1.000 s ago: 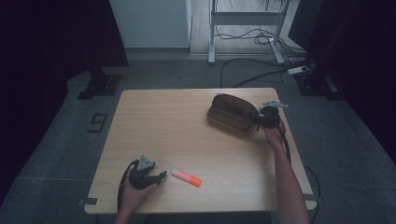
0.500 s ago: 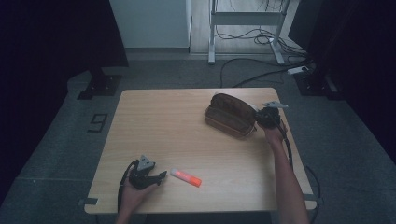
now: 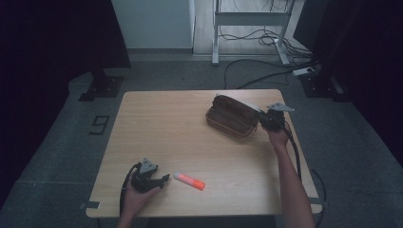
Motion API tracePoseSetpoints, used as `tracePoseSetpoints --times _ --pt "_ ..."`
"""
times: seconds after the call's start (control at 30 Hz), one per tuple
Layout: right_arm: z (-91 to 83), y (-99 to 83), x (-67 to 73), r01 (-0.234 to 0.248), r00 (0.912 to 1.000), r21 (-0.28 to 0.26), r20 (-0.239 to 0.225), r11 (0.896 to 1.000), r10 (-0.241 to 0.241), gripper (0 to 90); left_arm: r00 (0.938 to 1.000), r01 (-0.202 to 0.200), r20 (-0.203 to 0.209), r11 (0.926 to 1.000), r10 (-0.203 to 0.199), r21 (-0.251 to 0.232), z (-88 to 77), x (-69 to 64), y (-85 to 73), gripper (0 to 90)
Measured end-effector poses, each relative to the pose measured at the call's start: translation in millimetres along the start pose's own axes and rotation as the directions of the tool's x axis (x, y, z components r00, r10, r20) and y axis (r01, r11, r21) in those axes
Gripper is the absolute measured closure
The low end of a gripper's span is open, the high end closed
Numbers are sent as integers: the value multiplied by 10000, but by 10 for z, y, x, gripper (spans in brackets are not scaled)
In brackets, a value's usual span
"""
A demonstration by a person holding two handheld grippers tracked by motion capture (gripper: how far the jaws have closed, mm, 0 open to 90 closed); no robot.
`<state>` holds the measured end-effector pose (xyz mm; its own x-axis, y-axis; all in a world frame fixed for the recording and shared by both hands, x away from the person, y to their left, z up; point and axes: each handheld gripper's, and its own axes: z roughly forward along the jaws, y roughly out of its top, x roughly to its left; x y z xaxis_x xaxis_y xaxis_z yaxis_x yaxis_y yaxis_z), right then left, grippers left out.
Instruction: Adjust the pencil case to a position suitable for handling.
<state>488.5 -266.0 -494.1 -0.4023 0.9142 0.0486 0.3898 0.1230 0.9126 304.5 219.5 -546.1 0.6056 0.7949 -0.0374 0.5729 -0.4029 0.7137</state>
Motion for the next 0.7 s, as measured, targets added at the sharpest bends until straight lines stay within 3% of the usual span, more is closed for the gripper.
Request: tracePoseSetpoints --times 0.33,0.7 --pt "-152 70 63 -148 9987 -407 -494 9991 127 819 10000 -30 -34 10000 30 23 1 -6 1 346" --pt "-341 39 31 -844 9940 -773 -765 9934 785 820 9999 -61 -81 10000 62 38 1 -10 2 347"
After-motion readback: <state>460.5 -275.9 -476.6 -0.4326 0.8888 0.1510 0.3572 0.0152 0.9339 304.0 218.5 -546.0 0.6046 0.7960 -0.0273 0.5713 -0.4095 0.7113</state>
